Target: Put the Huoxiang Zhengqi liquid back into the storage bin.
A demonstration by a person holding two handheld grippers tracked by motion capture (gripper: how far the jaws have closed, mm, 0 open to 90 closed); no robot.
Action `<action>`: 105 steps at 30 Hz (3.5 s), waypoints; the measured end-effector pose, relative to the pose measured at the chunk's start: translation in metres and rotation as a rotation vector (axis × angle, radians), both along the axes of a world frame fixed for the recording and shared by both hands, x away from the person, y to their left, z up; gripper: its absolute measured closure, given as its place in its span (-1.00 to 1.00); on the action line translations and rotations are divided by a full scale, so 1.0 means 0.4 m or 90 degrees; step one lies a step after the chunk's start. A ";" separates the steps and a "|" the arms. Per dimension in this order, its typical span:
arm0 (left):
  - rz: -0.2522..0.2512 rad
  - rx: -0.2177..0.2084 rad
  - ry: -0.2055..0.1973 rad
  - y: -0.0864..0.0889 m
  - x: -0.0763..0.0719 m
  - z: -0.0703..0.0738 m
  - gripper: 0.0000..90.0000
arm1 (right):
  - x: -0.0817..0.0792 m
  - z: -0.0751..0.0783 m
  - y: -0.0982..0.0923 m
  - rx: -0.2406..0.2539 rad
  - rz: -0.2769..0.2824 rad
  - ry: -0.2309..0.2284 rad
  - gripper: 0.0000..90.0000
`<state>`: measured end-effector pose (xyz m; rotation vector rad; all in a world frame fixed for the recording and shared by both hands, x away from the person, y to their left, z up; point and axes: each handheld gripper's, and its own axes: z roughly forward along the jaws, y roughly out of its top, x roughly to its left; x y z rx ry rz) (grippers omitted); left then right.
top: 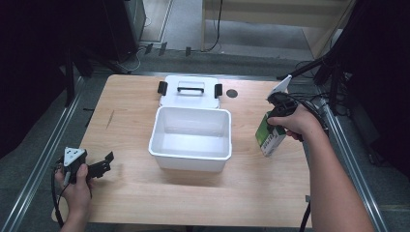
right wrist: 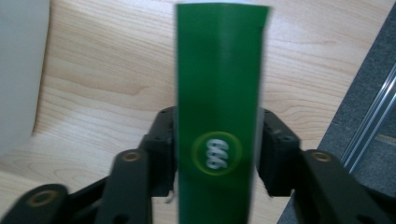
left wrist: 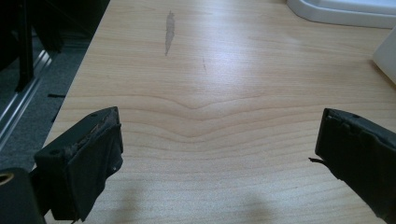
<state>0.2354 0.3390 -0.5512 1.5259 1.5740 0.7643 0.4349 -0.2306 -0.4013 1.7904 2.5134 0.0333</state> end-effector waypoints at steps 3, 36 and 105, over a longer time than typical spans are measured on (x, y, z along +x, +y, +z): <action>0.000 -0.002 -0.001 0.000 0.000 0.000 -0.96 | 0.001 0.008 0.001 -0.003 0.023 -0.011 0.42; -0.005 0.006 0.002 -0.004 0.001 0.001 -0.96 | -0.159 0.303 0.138 -0.005 0.532 -0.129 0.43; -0.010 -0.003 0.000 -0.001 0.002 0.000 -0.96 | -0.117 0.139 0.432 0.019 0.782 -0.100 0.42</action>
